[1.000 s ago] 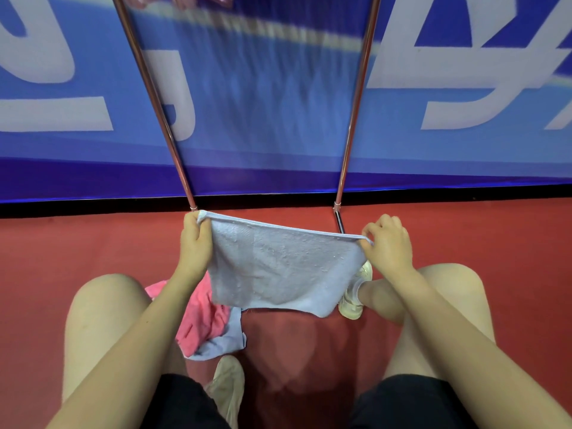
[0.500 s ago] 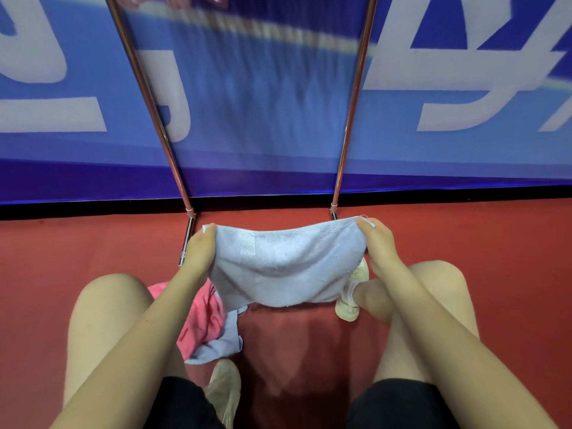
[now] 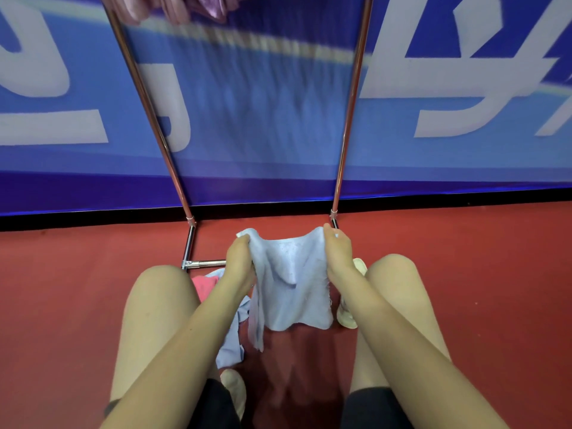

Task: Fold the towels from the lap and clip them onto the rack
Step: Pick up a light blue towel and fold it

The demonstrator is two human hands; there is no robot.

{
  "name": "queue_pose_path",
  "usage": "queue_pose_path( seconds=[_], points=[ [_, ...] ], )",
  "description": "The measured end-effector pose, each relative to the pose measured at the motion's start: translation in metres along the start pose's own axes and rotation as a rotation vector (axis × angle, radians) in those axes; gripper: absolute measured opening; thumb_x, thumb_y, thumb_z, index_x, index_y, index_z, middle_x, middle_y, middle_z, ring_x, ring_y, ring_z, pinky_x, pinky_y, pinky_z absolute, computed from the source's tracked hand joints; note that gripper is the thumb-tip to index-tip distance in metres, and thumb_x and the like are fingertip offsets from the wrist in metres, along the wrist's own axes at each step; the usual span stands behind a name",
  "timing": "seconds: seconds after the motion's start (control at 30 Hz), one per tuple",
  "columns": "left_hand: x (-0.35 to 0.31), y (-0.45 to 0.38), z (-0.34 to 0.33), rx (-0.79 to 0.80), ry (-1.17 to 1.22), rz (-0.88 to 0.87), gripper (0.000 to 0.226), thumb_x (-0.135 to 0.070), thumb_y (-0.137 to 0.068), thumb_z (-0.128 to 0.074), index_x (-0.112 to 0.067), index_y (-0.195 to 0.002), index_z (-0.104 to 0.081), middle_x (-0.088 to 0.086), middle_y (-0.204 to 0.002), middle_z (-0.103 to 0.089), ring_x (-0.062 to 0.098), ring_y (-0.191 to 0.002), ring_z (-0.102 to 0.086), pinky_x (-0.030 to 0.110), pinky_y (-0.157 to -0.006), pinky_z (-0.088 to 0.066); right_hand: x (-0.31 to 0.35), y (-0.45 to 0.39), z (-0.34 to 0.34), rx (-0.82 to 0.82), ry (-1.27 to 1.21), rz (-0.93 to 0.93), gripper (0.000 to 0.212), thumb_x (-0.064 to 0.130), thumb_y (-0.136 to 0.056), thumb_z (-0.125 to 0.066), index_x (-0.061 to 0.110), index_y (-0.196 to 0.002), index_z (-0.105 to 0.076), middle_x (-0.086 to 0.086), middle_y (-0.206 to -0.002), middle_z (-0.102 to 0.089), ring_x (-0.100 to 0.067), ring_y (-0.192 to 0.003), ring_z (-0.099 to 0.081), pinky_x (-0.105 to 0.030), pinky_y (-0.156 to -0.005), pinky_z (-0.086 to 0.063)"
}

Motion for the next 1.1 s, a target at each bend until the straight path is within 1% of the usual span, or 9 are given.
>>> queue_pose_path(
  seconds=[0.07, 0.17, 0.33, 0.4, 0.5, 0.67, 0.83, 0.97, 1.1],
  points=[
    [0.000, 0.005, -0.011, 0.043, -0.077, -0.112, 0.022, -0.016, -0.100, -0.039, -0.011, -0.097, -0.060, 0.004, -0.099, -0.062, 0.015, -0.080, -0.054, 0.030, -0.080, -0.043, 0.003, 0.008, -0.013, 0.086, -0.050, 0.059, 0.014, 0.019, -0.093, -0.052, 0.014, -0.084, -0.062, 0.000, -0.082, -0.059, -0.016, -0.082, -0.054, -0.027, -0.075, -0.045],
    [0.003, 0.012, -0.022, 0.110, -0.213, -0.267, 0.021, -0.017, -0.099, -0.043, -0.017, -0.087, -0.060, -0.006, -0.080, -0.060, 0.007, -0.073, -0.052, 0.027, -0.075, -0.043, 0.006, 0.019, -0.029, 0.217, -0.080, 0.095, 0.012, 0.018, -0.088, -0.056, 0.023, -0.084, -0.066, -0.004, -0.093, -0.066, -0.017, -0.087, -0.061, -0.034, -0.086, -0.049],
    [0.003, 0.014, -0.032, 0.106, -0.100, -0.223, 0.027, -0.012, -0.097, -0.048, -0.016, -0.074, -0.062, -0.011, -0.061, -0.061, 0.003, -0.060, -0.054, 0.018, -0.058, -0.043, 0.014, 0.029, -0.042, 0.307, -0.109, 0.114, 0.019, 0.005, -0.090, -0.049, 0.012, -0.084, -0.066, -0.005, -0.079, -0.067, -0.017, -0.073, -0.062, -0.029, -0.070, -0.052],
    [0.001, 0.008, -0.029, 0.073, -0.019, -0.151, 0.025, -0.011, -0.094, -0.048, -0.011, -0.075, -0.065, -0.004, -0.065, -0.064, 0.010, -0.066, -0.058, 0.021, -0.062, -0.046, 0.016, 0.031, -0.047, 0.393, -0.225, 0.047, 0.023, -0.004, -0.087, -0.047, 0.007, -0.087, -0.067, -0.008, -0.076, -0.069, -0.020, -0.073, -0.067, -0.027, -0.068, -0.056],
    [-0.003, 0.005, -0.025, 0.072, -0.006, -0.159, 0.028, -0.017, -0.096, -0.049, 0.001, -0.100, -0.070, 0.013, -0.091, -0.072, 0.019, -0.083, -0.067, 0.031, -0.082, -0.052, 0.020, 0.032, -0.052, 0.487, -0.152, 0.092, 0.027, -0.009, -0.088, -0.044, 0.003, -0.100, -0.065, -0.014, -0.090, -0.069, -0.018, -0.079, -0.070, -0.026, -0.075, -0.058],
    [-0.001, 0.007, -0.028, 0.012, -0.029, -0.144, 0.029, -0.014, -0.098, -0.047, -0.010, -0.074, -0.064, -0.006, -0.058, -0.063, 0.009, -0.057, -0.056, 0.015, -0.051, -0.046, 0.021, 0.026, -0.047, 0.400, 0.165, 0.330, 0.016, 0.002, -0.090, -0.053, 0.009, -0.087, -0.067, -0.004, -0.070, -0.064, -0.005, -0.061, -0.061, -0.018, -0.062, -0.050],
    [-0.007, 0.009, -0.029, -0.038, -0.139, -0.166, 0.033, -0.012, -0.094, -0.050, -0.019, -0.062, -0.059, -0.014, -0.048, -0.056, 0.006, -0.059, -0.050, 0.021, -0.060, -0.041, 0.026, 0.022, -0.041, 0.199, 0.519, 0.759, 0.011, 0.021, -0.085, -0.065, 0.013, -0.079, -0.070, 0.009, -0.083, -0.054, -0.007, -0.091, -0.045, -0.007, -0.081, -0.033],
    [-0.009, 0.015, -0.031, 0.000, -0.212, -0.178, 0.040, -0.010, -0.091, -0.054, -0.017, -0.052, -0.048, -0.012, -0.041, -0.045, 0.004, -0.048, -0.040, 0.021, -0.054, -0.035, 0.020, 0.021, -0.044, 0.309, 0.491, 0.634, 0.014, 0.025, -0.088, -0.061, 0.018, -0.076, -0.064, 0.006, -0.070, -0.057, -0.011, -0.072, -0.050, -0.025, -0.069, -0.041],
    [-0.010, 0.022, -0.037, 0.092, -0.256, -0.210, 0.018, -0.009, -0.091, -0.055, -0.006, -0.074, -0.055, 0.004, -0.065, -0.047, 0.002, -0.047, -0.043, 0.010, -0.045, -0.036, 0.018, 0.023, -0.044, 0.302, 0.352, 0.540, 0.011, 0.022, -0.088, -0.062, 0.016, -0.079, -0.065, 0.009, -0.067, -0.057, -0.008, -0.066, -0.047, -0.025, -0.067, -0.041]
  ],
)
Point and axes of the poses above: each hand's wrist, its own y-axis away from the middle knuckle, its own z-axis out of the back of the hand, x = y × z, the point moved 4 cm from there along -y, towards the middle knuckle
